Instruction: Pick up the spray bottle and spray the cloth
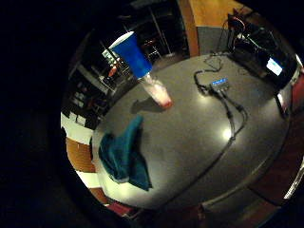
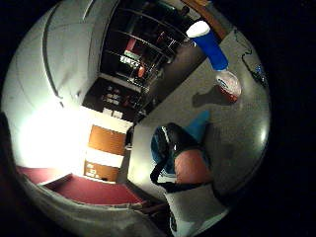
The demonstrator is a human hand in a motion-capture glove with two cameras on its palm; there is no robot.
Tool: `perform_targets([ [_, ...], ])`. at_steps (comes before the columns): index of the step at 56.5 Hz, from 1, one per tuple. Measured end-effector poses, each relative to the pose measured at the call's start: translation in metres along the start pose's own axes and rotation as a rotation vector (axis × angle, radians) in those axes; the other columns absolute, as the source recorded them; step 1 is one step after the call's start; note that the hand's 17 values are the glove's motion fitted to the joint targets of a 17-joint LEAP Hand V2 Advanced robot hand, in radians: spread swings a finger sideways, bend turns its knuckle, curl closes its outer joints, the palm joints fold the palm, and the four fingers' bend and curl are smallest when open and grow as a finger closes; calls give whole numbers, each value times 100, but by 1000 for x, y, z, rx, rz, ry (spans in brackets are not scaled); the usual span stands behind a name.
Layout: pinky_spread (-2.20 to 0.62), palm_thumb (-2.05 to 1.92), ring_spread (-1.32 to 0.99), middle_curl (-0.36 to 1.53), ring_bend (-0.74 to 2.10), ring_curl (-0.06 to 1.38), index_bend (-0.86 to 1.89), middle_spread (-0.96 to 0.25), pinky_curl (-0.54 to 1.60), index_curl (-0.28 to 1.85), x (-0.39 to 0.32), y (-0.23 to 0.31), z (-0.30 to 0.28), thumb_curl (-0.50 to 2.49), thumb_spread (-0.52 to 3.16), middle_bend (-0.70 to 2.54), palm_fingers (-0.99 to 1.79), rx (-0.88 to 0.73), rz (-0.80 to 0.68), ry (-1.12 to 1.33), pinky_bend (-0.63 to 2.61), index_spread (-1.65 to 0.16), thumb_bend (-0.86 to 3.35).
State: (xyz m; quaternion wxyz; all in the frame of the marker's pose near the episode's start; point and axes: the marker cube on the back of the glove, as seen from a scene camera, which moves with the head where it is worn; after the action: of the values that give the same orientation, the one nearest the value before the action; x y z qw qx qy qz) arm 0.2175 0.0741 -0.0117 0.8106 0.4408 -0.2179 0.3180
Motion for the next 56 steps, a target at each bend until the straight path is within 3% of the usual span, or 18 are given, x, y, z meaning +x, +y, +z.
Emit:
perform_targets([
  [17, 14, 66, 1, 35, 30, 30, 13, -2, 36, 25, 37, -62, 55, 39, 94, 21, 24, 26, 138, -254, 31, -20, -3],
  [39, 10, 66, -3, 37, 34, 30, 14, -6, 35, 25, 55, -114, 109, 39, 92, 24, 35, 47, 218, -396, 29, -21, -3],
  [46, 7, 69, -4, 37, 34, 30, 19, -8, 33, 28, 53, -130, 119, 40, 90, 25, 52, 11, 238, -455, 23, -24, -2],
  [56, -4, 89, -15, 39, 49, 34, 21, -14, 30, 34, 45, -151, 135, 46, 84, 28, 112, -26, 252, -465, 16, -25, 1],
])
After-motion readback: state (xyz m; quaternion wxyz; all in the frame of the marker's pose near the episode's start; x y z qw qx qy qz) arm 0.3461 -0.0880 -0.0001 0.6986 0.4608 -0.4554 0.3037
